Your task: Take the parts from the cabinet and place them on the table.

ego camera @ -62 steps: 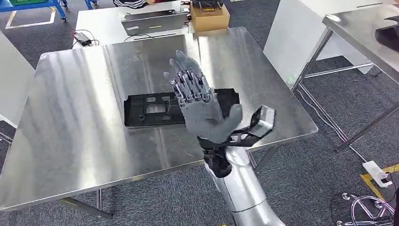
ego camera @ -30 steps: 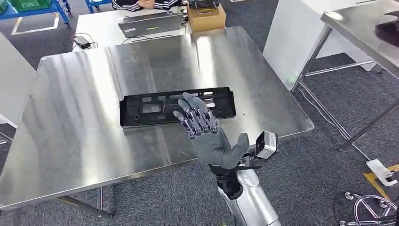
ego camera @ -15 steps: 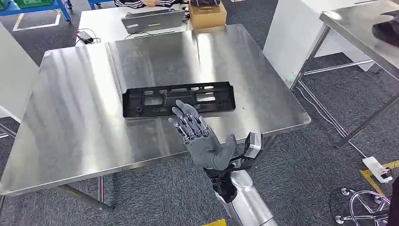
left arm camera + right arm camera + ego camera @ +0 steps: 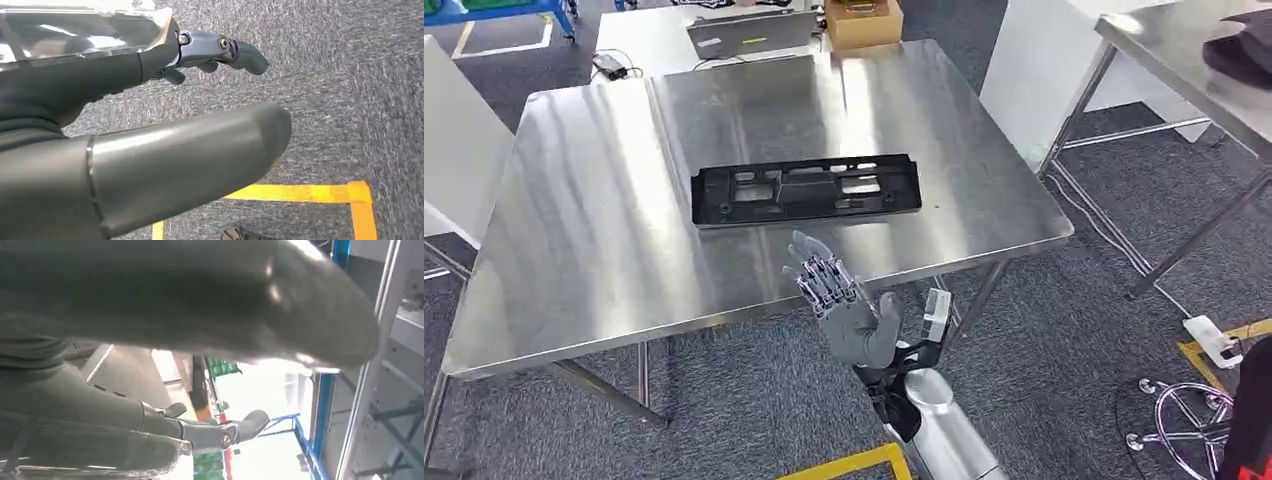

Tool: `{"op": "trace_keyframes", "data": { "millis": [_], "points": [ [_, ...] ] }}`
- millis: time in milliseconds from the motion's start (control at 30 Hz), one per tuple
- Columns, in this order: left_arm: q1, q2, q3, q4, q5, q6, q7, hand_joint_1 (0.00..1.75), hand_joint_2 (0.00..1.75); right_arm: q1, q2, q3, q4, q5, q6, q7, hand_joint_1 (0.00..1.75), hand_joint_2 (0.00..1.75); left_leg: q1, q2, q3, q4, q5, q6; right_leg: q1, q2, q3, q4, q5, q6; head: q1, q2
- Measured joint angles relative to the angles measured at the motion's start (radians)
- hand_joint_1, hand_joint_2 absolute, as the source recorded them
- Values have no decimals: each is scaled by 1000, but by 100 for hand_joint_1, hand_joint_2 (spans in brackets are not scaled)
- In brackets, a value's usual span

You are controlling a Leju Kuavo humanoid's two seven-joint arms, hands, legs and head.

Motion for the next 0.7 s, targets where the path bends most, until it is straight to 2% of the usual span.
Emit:
{"op": "trace_keyframes", "data": {
  "millis": [33, 67, 100, 133, 167, 200, 233, 267, 300, 333, 367, 400, 433, 467, 533, 567, 600, 633, 667, 700],
  "points": [
    [1, 2, 0, 0, 0, 0, -1, 0, 0, 0, 0, 2, 5, 0, -3, 0, 0, 0, -2, -1, -4, 1, 3, -6, -14, -1, -9, -6, 9, -11, 0, 0],
    [1, 3, 0, 0, 0, 0, -2, 0, 0, -1, 1, 5, 8, 4, -12, 0, 0, 0, 5, -5, -16, 18, -28, -12, -20, -5, -7, -6, 19, -16, 0, 0],
    [1, 3, 0, 1, -4, -2, -3, 0, 0, 1, 1, 8, 12, 10, -24, 2, 0, 0, 9, -5, -32, 63, -88, -17, -21, -6, -26, -6, 29, -32, -3, 0],
    [1, 2, 0, 1, -5, -3, -3, 0, 0, 6, 1, 10, 17, 18, -37, 5, 0, 0, 13, -5, -53, 132, -151, -23, -20, -7, -32, -6, 39, -35, -5, 0],
    [1, 2, 0, 1, -8, -3, -3, 0, 0, 11, 0, 10, 26, 26, -54, 8, 0, 0, 16, -6, -73, 205, -198, -30, -19, -7, -45, -5, 49, -36, -4, 0],
    [1, 2, 0, 1, -9, -5, -3, 0, 0, 17, 0, 10, 45, 46, -83, 9, 0, 0, 20, -6, -87, 270, -220, -36, -19, -8, -59, -4, 59, -33, -5, 0],
    [1, 2, 0, 1, -9, -10, -2, 0, 0, 22, -3, 10, 68, 61, -110, 9, 0, 0, 24, -5, -86, 301, -210, -40, -19, -8, -71, -3, 69, -31, -5, 0],
    [1, 5, 0, 1, -11, -22, -1, 0, 0, 25, -6, 10, 107, 69, -135, 8, 0, 0, 29, -5, -67, 294, -175, -44, -21, -8, -85, 0, 77, -25, -5, 0],
    [1, 8, 0, 1, -11, -33, 1, 0, 0, 26, -10, 8, 148, 73, -156, 7, 0, 0, 35, -5, -28, 249, -131, -48, -23, -8, -98, 7, 83, -21, -5, 0],
    [1, 13, 0, 2, -10, -44, 2, 0, 0, 25, -16, 3, 201, 78, -181, 1, 0, 0, 40, -5, 27, 171, -96, -50, -27, -8, -112, 17, 87, -16, -5, 0],
    [1, 19, 0, 2, -9, -52, 2, 0, 0, 20, -21, -5, 256, 82, -202, -10, 0, 0, 45, -7, 89, 80, -99, -55, -25, -8, -122, 29, 90, -10, -5, 0],
    [0, 21, 0, 2, -7, -58, 1, 0, 0, 19, -28, -16, 316, 91, -223, -26, 0, 0, 38, -13, 126, 23, -135, -59, -21, -8, -133, 35, 94, -3, -8, 0],
    [0, 29, 0, 2, -6, -60, 0, 0, 0, 18, -34, -22, 359, 95, -231, -39, 0, 0, 36, -18, 122, 17, -138, -48, -19, -10, -136, 36, 99, 4, -3, 0],
    [2, 31, 1, 3, -5, -62, 0, 0, 0, 17, -45, -28, 413, 98, -234, -56, 0, 0, 33, -17, 112, 16, -137, -43, -17, -10, -136, 37, 107, 14, 0, 0],
    [6, 37, 1, 4, -2, -62, -1, 0, 0, 17, -56, -38, 482, 105, -255, -61, 0, 0, 23, -16, 97, 15, -120, -15, -16, -9, -142, 30, 127, 37, 0, 0],
    [5, 36, 3, 5, 2, -57, -4, 0, 0, 11, -63, -42, 517, 110, -281, -51, 0, 0, 27, -3, 85, 9, -105, 4, -24, -8, -151, 43, 111, 36, 0, 0],
    [5, 38, 6, 5, 3, -49, -10, 0, 0, 4, -70, -49, 557, 119, -320, -31, 0, 0, 24, -5, 71, 9, -92, 19, -21, -6, -174, 79, 61, 23, -1, 0],
    [5, 39, 8, 5, 5, -40, -16, 0, 0, 2, -74, -56, 602, 135, -384, -13, 0, 0, 22, -4, 55, 9, -79, 28, -22, -6, -197, 148, 1, 10, 2, 0],
    [6, 37, 13, 5, 7, -32, -22, 0, 0, 3, -81, -64, 638, 149, -445, 1, 0, 0, 20, -4, 39, 9, -67, 30, -22, -5, -217, 227, -48, 5, 3, 0],
    [7, 35, 17, 5, 11, -26, -27, 0, 0, 4, -94, -71, 678, 157, -500, 15, 0, 0, 19, -4, 23, 10, -55, 31, -22, -5, -233, 301, -82, 6, 2, 0]
  ]
}}
